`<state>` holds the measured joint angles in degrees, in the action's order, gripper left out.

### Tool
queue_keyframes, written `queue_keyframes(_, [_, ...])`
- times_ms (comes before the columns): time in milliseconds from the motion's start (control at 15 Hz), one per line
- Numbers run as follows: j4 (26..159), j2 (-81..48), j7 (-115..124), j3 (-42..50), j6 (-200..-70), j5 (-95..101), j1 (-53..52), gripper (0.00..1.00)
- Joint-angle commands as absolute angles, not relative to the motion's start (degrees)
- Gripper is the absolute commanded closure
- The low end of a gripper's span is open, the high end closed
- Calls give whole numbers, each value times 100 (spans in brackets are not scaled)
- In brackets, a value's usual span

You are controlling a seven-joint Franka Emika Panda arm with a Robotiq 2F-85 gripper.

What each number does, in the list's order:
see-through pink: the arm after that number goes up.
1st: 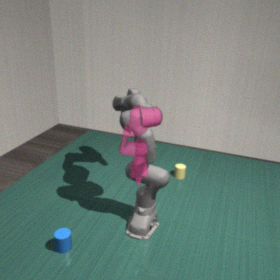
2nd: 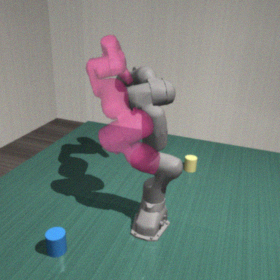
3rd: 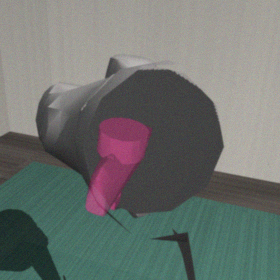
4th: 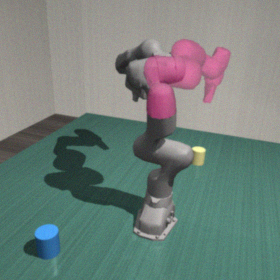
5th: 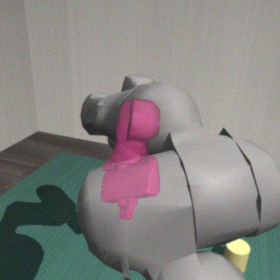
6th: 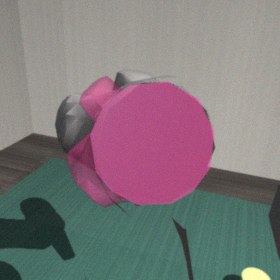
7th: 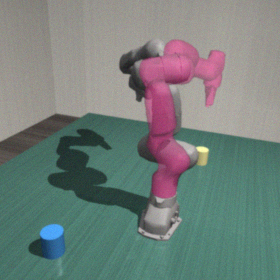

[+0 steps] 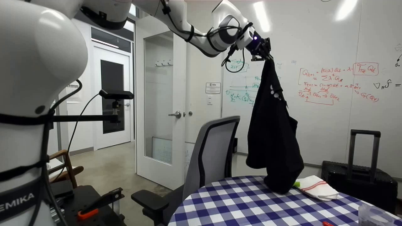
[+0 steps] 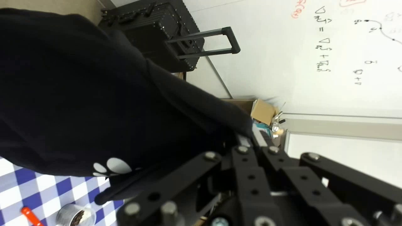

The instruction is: Put the black cloth on the chair

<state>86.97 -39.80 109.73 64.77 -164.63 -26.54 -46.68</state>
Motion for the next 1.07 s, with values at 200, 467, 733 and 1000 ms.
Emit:
queue_keyframes(200, [7502, -4202, 12101, 6241, -15830, -1017, -4870, 99])
queue_keyframes(467, [6949, -4016, 12306, 5614, -15295, -120, -5112, 99])
queue_keyframes(733, [6888, -4020, 11874, 4908, -14704, 102, -5532, 99])
queue_keyframes(1000, [7388, -4168, 11550, 4161, -14316, 96, -5825, 99])
